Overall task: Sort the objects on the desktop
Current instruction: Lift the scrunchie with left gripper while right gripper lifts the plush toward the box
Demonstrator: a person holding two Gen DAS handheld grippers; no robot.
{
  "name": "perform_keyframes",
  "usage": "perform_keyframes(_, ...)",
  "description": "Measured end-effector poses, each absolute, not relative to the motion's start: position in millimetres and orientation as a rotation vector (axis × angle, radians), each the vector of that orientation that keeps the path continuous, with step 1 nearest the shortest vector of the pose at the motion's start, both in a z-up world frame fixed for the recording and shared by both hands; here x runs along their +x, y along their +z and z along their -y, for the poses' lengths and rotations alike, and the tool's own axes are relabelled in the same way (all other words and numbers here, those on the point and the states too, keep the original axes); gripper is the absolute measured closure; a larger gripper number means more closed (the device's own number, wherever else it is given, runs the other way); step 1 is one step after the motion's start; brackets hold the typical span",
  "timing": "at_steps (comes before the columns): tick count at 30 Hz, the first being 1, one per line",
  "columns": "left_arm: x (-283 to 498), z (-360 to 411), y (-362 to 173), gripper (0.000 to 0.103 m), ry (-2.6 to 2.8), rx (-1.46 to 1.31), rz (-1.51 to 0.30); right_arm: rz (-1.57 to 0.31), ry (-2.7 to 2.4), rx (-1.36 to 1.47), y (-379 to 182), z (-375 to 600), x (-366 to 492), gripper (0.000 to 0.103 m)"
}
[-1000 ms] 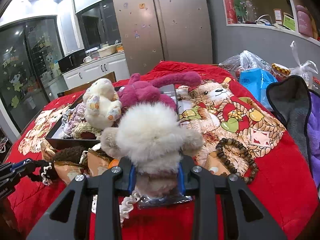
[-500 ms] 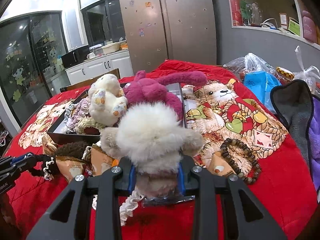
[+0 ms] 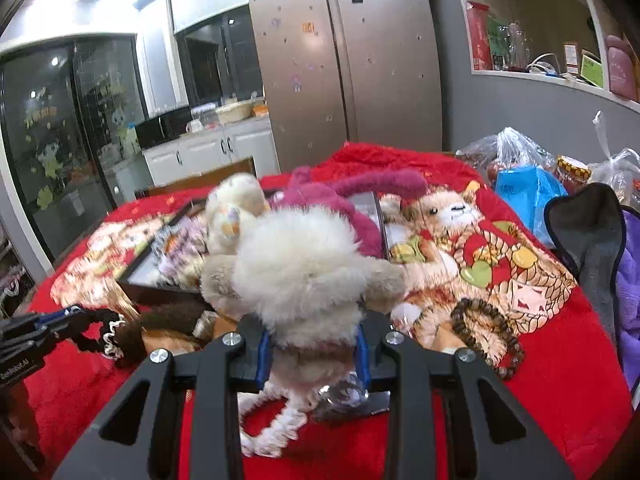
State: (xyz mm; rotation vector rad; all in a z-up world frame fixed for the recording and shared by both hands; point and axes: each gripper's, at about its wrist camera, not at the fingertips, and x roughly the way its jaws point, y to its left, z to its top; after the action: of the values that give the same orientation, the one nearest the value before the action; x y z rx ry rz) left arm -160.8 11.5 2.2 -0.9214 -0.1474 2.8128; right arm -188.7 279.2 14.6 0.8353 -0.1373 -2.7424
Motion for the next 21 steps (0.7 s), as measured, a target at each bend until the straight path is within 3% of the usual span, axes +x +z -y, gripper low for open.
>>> perform_keyframes(10,-211.1,2.8,42.9,0.089,2.855,-0.909,0.126,0.167,-2.714,0.775,59.6,-255.7,-214.3,0.070)
perform_keyframes(21,-324.4,23.2,37.2,0.089,2.893,-0.998,0.144,0.144,-2.624,0.843,76.5,-189.1,-309.8,0.070)
